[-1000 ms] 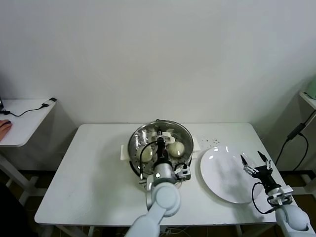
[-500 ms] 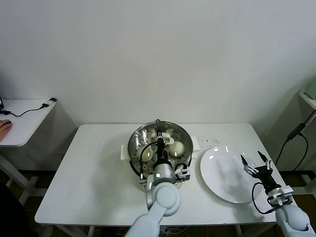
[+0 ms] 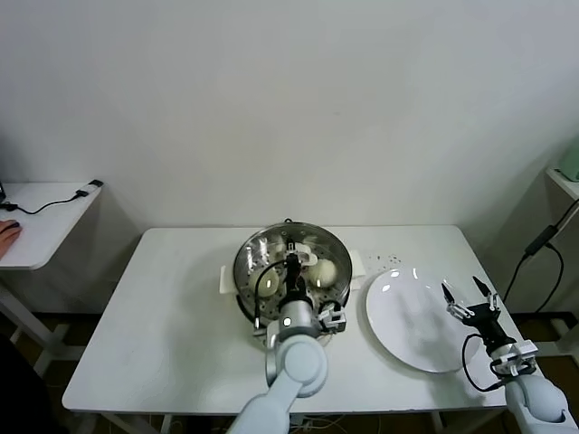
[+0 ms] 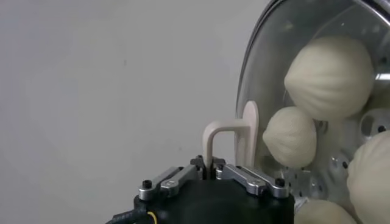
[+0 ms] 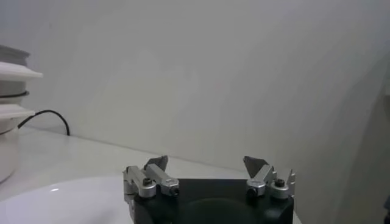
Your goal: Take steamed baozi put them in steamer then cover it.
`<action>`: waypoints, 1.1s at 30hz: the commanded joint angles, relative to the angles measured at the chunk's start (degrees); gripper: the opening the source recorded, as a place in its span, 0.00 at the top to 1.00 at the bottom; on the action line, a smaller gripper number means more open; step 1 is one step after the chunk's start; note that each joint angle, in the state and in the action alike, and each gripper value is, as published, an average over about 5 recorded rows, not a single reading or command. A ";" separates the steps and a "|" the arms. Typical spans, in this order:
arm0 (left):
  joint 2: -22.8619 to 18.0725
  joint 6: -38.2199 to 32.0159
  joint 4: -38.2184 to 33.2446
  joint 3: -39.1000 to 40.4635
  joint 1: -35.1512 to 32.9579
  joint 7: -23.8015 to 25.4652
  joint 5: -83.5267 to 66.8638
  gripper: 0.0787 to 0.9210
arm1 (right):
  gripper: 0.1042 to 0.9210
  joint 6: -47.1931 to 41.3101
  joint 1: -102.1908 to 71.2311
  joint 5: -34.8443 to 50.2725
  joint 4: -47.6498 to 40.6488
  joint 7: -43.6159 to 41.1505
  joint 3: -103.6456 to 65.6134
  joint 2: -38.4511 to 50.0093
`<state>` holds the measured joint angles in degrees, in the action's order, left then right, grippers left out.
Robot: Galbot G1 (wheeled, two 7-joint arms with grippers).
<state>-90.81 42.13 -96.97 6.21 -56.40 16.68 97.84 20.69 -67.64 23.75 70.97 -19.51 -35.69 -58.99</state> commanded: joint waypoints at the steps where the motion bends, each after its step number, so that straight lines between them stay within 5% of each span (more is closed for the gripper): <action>1: 0.70 -0.52 -1.81 0.40 -0.64 1.91 0.79 0.86 | 0.12 -0.01 0.12 -0.01 -0.19 -0.05 0.00 0.07; 12: 3.94 -0.18 -10.27 2.37 -3.22 1.20 -2.39 0.48 | 0.12 -1.74 0.44 -0.54 -0.16 0.47 0.16 0.03; 22: 11.28 -2.82 -21.40 -0.26 -9.69 -6.49 -20.11 0.16 | 0.12 -7.70 -0.72 -3.73 3.84 2.26 0.01 0.56; 33: 18.68 -18.27 -30.09 -16.17 -19.41 -23.03 -52.41 0.12 | 0.12 -8.19 -1.68 -3.12 7.91 3.05 -0.27 -0.49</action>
<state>-78.99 39.05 -117.68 3.25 -67.00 8.28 75.72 14.28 -68.74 21.34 75.31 -17.37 -35.86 -58.96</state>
